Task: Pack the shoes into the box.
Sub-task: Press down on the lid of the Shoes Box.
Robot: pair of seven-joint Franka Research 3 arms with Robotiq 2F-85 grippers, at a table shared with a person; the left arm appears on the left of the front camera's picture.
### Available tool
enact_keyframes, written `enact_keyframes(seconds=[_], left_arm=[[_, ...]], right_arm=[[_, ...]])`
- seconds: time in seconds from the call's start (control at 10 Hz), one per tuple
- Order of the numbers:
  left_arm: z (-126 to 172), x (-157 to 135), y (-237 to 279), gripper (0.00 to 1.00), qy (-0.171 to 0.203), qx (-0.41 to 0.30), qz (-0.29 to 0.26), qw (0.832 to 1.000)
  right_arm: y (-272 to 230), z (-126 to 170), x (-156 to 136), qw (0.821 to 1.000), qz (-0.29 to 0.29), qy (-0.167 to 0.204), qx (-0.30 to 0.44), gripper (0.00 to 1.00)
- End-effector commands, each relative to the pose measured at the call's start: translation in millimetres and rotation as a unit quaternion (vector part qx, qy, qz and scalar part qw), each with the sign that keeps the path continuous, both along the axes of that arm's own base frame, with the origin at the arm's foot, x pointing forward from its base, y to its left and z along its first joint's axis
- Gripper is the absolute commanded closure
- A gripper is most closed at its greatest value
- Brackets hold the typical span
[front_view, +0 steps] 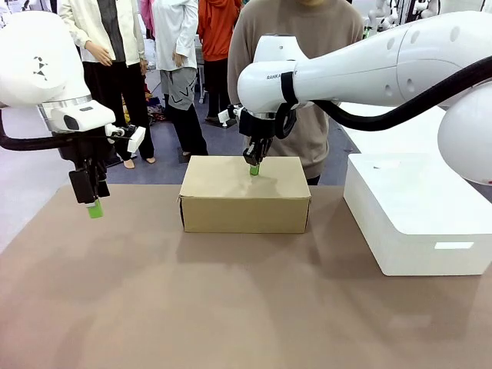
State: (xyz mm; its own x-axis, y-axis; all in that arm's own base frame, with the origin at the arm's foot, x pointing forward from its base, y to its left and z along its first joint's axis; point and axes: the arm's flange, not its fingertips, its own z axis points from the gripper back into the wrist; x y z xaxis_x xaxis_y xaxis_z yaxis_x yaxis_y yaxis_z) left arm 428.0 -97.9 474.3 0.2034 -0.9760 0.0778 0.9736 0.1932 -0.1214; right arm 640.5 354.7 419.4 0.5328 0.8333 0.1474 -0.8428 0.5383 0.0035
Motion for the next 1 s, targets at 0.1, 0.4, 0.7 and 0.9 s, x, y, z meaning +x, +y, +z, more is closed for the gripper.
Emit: enact_keyframes(seconds=[0.1, 0.4, 0.7, 0.9], left_arm=[[2, -2, 2, 0.00, 0.002, 0.003, 0.002, 1.000], [2, -2, 2, 0.00, 0.002, 0.003, 0.002, 1.000], [2, -2, 2, 0.00, 0.002, 0.003, 0.002, 1.000], [2, -2, 2, 0.00, 0.002, 0.003, 0.002, 1.000]], right_arm=[[1, 39, -8, 1.000, -0.014, -0.015, -0.003, 1.00], [-3, 60, -23, 1.000, -0.002, -0.022, -0.004, 1.00], [-11, 69, -36, 1.000, 0.005, -0.026, -0.003, 1.00], [-20, 74, -43, 1.000, 0.005, -0.025, 0.001, 1.00]])
